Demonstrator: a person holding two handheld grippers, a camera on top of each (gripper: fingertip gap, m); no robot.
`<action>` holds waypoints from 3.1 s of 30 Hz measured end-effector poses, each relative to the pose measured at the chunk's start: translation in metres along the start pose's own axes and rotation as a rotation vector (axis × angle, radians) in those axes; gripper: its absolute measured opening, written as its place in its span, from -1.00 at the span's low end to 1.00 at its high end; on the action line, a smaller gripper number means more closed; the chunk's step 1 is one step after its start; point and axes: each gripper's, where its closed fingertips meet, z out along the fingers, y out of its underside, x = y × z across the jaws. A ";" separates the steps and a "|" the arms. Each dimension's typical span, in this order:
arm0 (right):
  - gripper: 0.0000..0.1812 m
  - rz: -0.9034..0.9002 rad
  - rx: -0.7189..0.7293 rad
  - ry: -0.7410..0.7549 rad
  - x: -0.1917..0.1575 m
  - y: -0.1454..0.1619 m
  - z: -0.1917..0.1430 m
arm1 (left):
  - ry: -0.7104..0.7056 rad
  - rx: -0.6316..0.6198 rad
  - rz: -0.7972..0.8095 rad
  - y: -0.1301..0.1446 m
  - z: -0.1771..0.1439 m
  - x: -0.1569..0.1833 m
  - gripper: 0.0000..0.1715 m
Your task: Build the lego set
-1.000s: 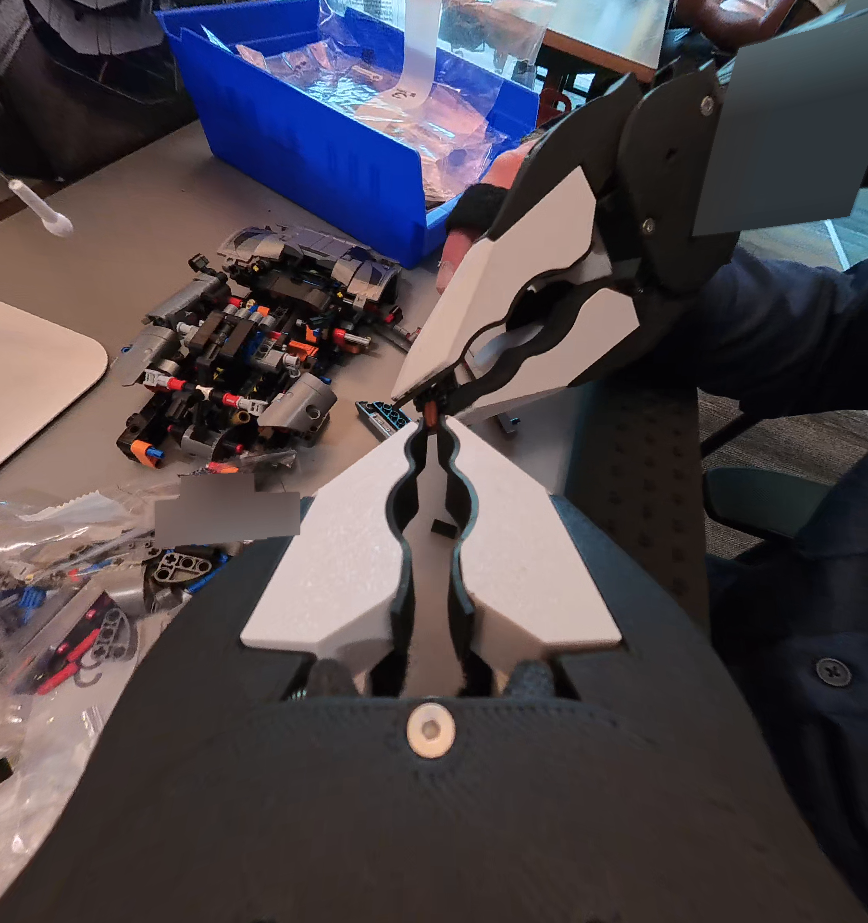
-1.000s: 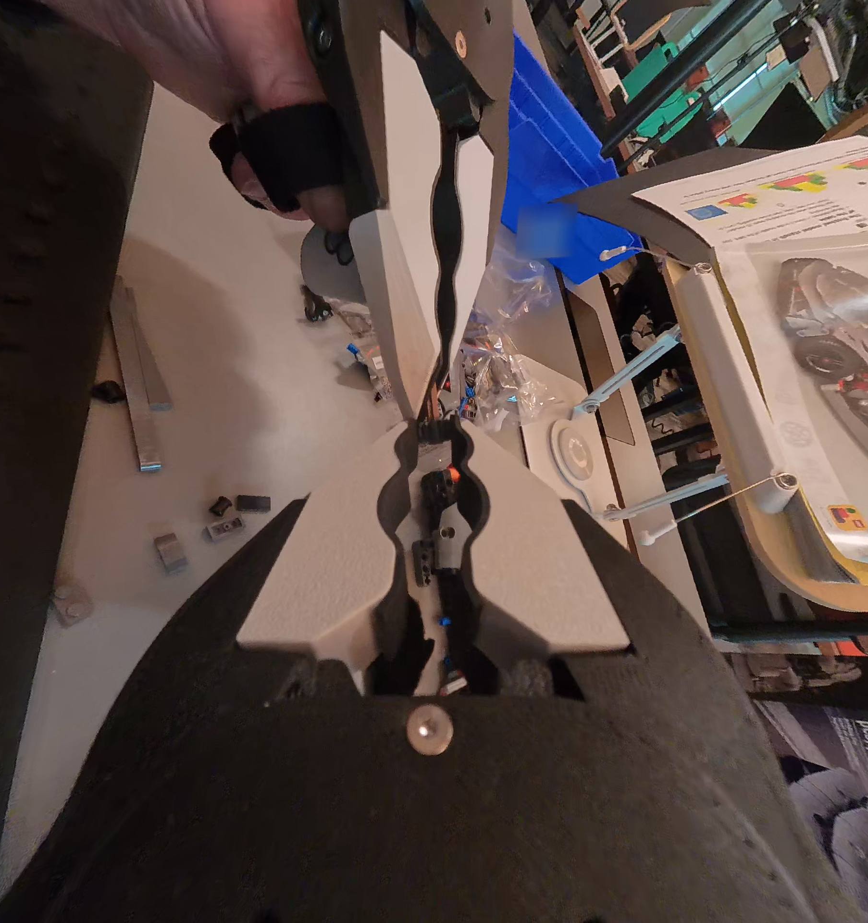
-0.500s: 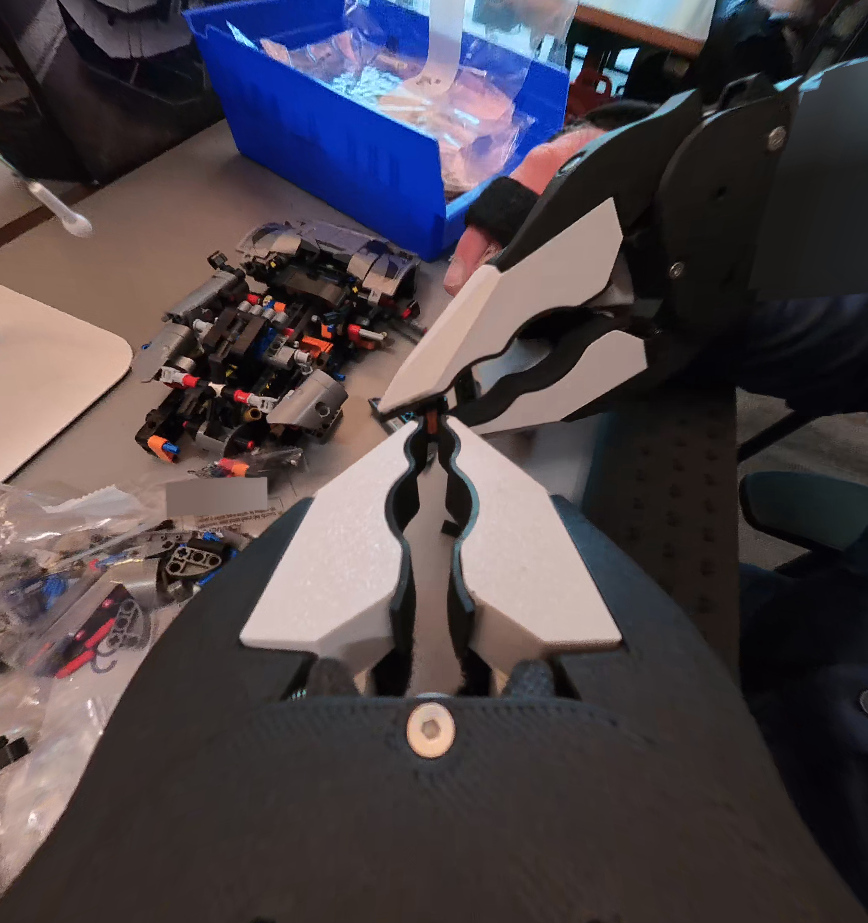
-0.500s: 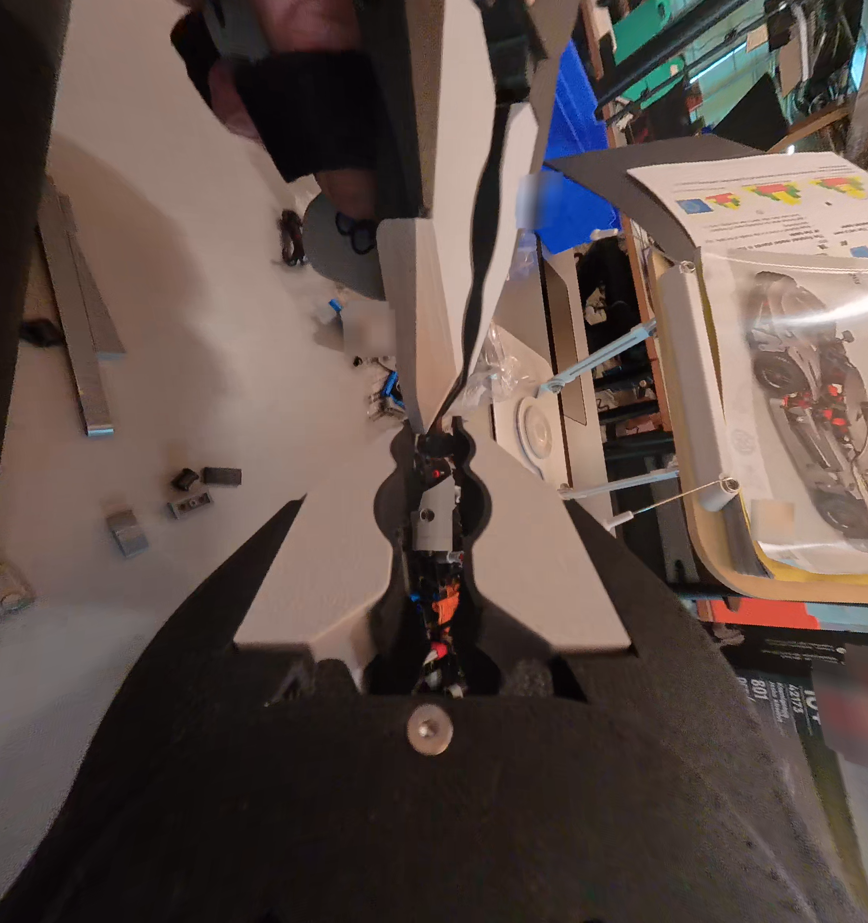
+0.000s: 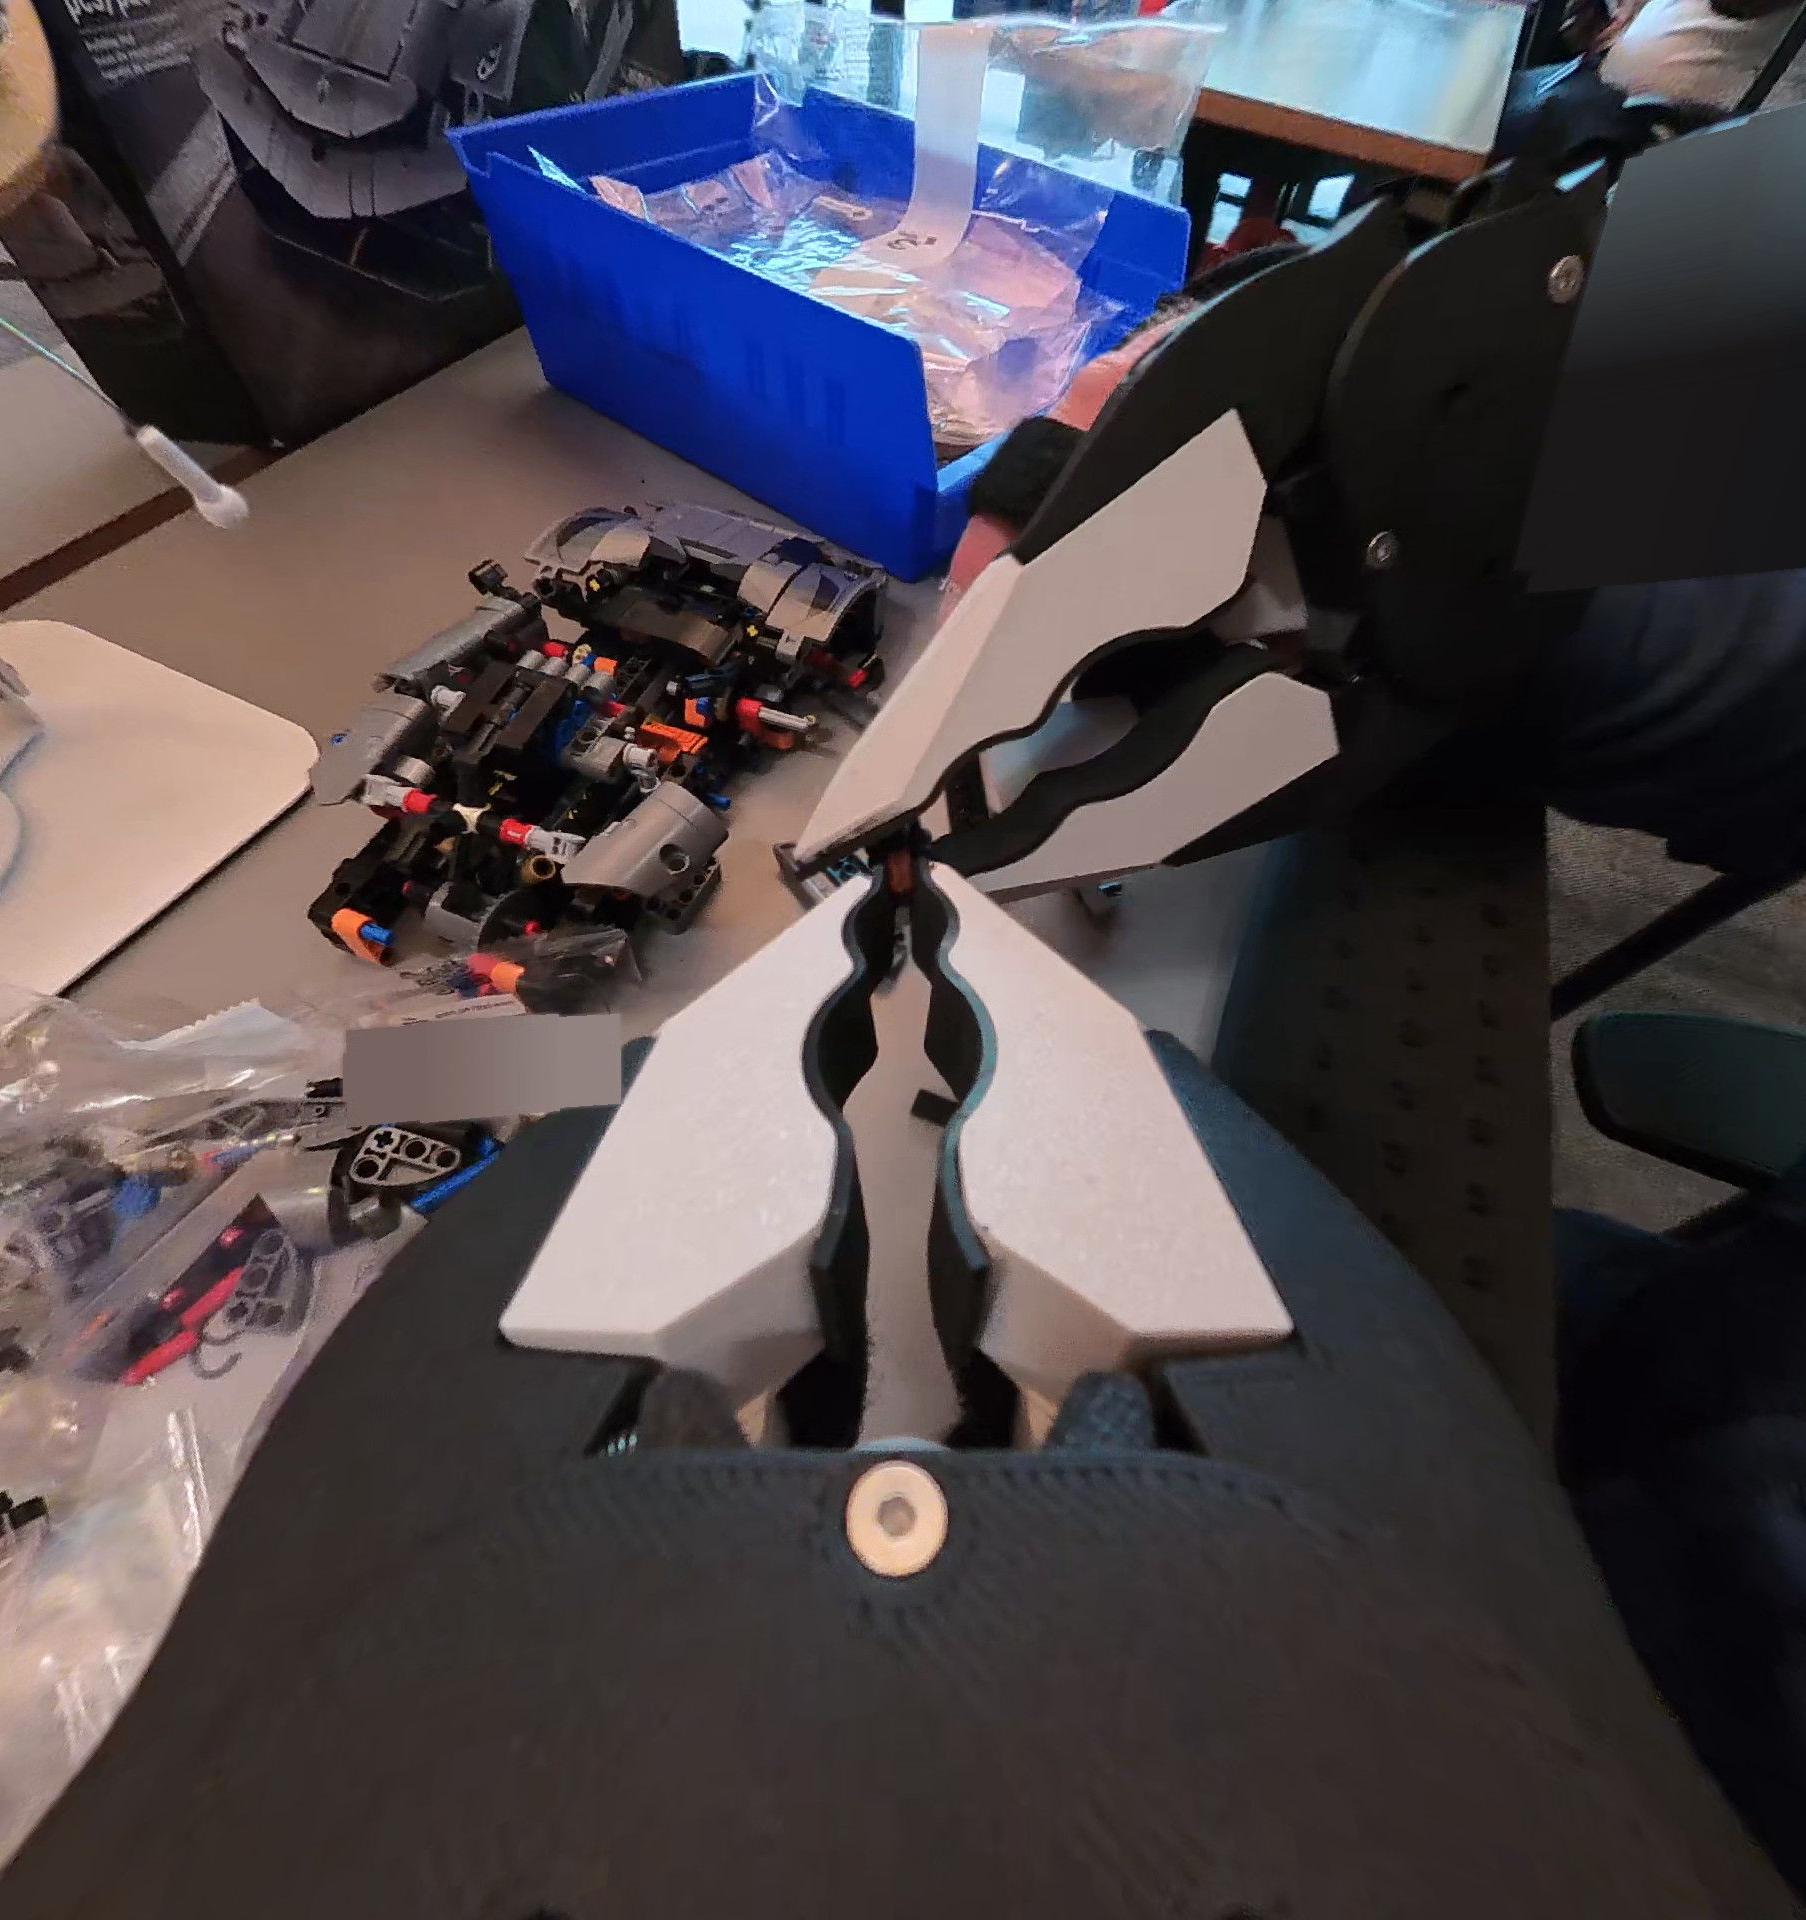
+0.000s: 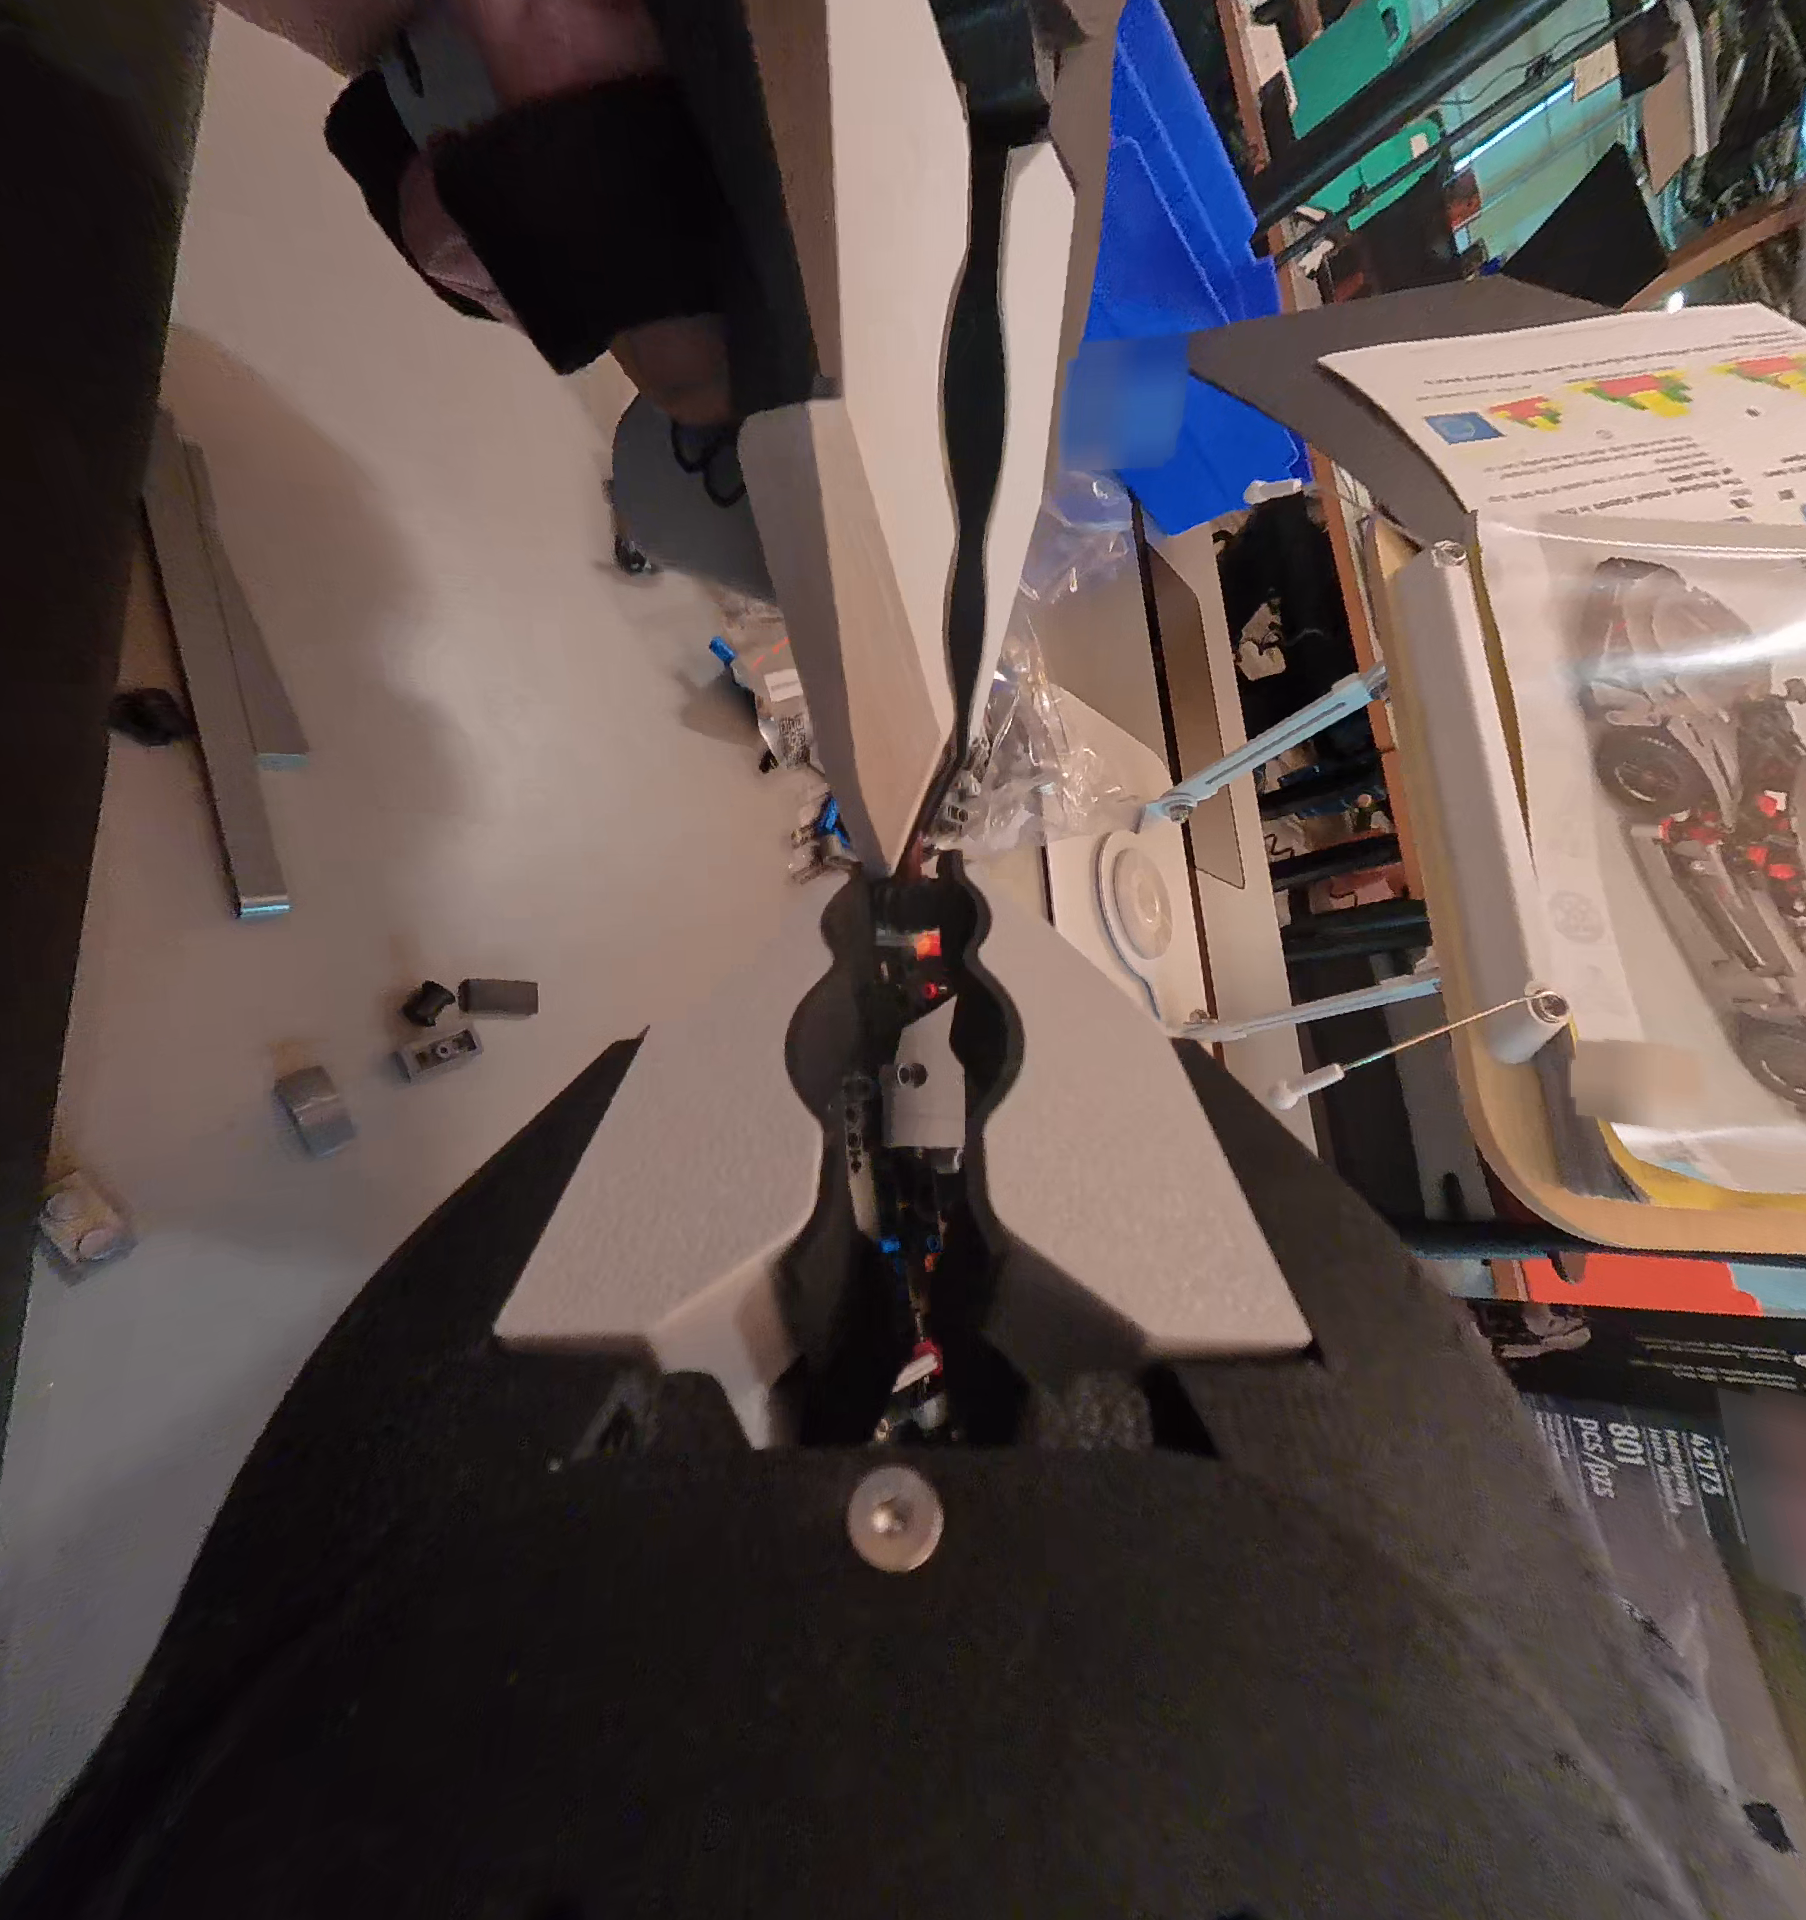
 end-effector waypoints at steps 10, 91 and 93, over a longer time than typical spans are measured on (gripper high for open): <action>-0.88 -0.028 -0.149 -0.002 0.001 0.039 0.000 | 0.028 0.081 -0.063 -0.011 -0.025 0.001 -1.00; -0.88 0.132 0.067 -0.158 -0.022 0.004 -0.012 | 0.157 0.207 -0.175 0.000 0.005 0.020 -0.98; -0.88 0.142 0.071 -0.153 -0.021 0.004 -0.013 | 0.152 0.214 -0.169 -0.002 0.006 0.021 -0.98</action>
